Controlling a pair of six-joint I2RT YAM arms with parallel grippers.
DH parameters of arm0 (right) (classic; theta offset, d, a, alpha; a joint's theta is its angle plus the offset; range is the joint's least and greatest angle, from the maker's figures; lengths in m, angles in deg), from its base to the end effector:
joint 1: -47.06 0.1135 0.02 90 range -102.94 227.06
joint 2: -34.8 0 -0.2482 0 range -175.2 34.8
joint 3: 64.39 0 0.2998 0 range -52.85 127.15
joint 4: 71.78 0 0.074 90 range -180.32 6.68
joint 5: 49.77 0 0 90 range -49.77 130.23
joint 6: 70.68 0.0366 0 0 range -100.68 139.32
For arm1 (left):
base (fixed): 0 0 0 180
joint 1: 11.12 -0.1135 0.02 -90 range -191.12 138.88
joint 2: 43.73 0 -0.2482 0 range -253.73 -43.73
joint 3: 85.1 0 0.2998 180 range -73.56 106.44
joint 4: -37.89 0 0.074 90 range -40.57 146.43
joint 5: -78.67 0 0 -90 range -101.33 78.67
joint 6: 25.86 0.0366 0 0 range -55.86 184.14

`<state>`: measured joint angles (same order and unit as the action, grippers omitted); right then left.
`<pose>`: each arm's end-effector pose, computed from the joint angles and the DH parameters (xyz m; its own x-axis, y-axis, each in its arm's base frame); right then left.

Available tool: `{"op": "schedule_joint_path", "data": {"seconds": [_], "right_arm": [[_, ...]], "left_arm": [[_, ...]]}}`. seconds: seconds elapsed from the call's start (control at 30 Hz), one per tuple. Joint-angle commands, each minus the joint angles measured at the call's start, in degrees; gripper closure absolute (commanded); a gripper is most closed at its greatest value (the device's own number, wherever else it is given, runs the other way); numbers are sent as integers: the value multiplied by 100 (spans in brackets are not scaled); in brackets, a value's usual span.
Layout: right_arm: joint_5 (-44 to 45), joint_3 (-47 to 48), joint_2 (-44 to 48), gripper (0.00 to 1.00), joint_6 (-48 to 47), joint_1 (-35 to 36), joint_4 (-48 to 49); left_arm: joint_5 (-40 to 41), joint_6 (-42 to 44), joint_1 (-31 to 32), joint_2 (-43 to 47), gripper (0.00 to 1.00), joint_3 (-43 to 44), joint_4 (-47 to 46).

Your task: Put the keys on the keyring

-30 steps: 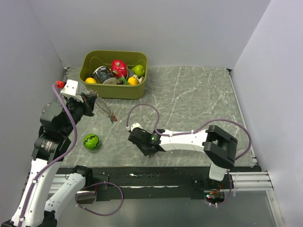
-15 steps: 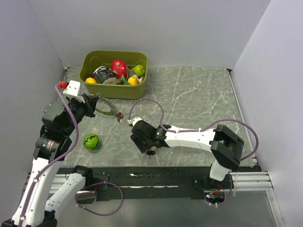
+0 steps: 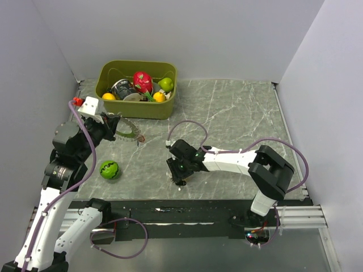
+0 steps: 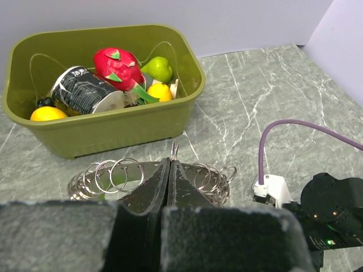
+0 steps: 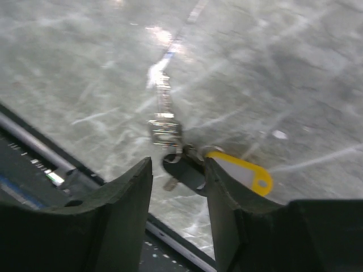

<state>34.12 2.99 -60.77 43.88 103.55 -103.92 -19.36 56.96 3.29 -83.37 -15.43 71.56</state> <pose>0.1971 0.3048 0.1230 -0.7930 -0.4490 -0.4118 -0.5811 0.7604 0.2899 0.1909 -0.0543 0.4149 -0.1087 -0.0999 -0.9890 0.3708 0.9191 -0.1335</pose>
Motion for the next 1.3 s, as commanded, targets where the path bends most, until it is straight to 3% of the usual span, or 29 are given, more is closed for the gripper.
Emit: {"op": "schedule_joint_path", "data": {"seconds": [0.0, 0.6, 0.87, 1.27], "right_arm": [[-417, 42, 153, 56, 93, 20, 399], [-224, 279, -340, 59, 146, 20, 135], [-216, 252, -383, 66, 128, 64, 232], [391, 578, -76, 61, -12, 336, -154]], "left_arm": [[-146, -55, -26, 9, 99, 23, -481], [-234, -55, -26, 17, 99, -47, -517], [-243, -64, -26, 61, 99, -12, -534], [-269, -73, -26, 114, 99, -47, -526]]}}
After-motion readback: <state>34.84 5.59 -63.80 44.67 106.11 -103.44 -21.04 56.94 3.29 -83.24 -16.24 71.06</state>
